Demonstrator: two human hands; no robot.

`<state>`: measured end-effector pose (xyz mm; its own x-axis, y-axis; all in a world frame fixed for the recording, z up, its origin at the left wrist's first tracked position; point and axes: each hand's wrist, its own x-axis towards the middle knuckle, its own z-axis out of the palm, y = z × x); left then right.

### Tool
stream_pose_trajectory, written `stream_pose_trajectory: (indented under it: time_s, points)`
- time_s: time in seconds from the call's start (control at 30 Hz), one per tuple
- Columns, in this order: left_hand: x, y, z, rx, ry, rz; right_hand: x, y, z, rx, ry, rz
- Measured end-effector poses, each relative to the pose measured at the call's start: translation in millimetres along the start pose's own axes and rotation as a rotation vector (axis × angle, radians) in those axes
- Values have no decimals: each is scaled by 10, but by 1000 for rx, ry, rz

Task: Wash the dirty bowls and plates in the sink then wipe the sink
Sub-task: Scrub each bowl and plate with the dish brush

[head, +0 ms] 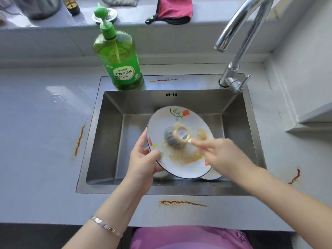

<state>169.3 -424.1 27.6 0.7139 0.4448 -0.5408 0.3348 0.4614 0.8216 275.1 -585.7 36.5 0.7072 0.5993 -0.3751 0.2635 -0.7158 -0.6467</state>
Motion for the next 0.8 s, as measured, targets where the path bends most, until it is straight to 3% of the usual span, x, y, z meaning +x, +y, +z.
stream_pose_trajectory:
  time_s: [0.1,0.23,0.4,0.53,0.6,0.7,0.8]
  points:
    - [38,36,-85,-8,48,4,-29,135,-39,-104,19,117]
    - [49,26,-84,59,71,27,-261,-159,194,37,-124,-62]
    - [24,59,-131,49,44,1,83,37,-18,-71,41,122]
    - [24,44,-161,44,50,16,-255,-223,161,-6,-132,-34]
    - [1,29,-141,57,13,23,-156,-285,160,66,-85,-84]
    - [-54,42,-133,54,-80,18,155,-192,34,53,119,14]
    - [-74,47,-142,46,-110,0,36,-291,78,26,95,-31]
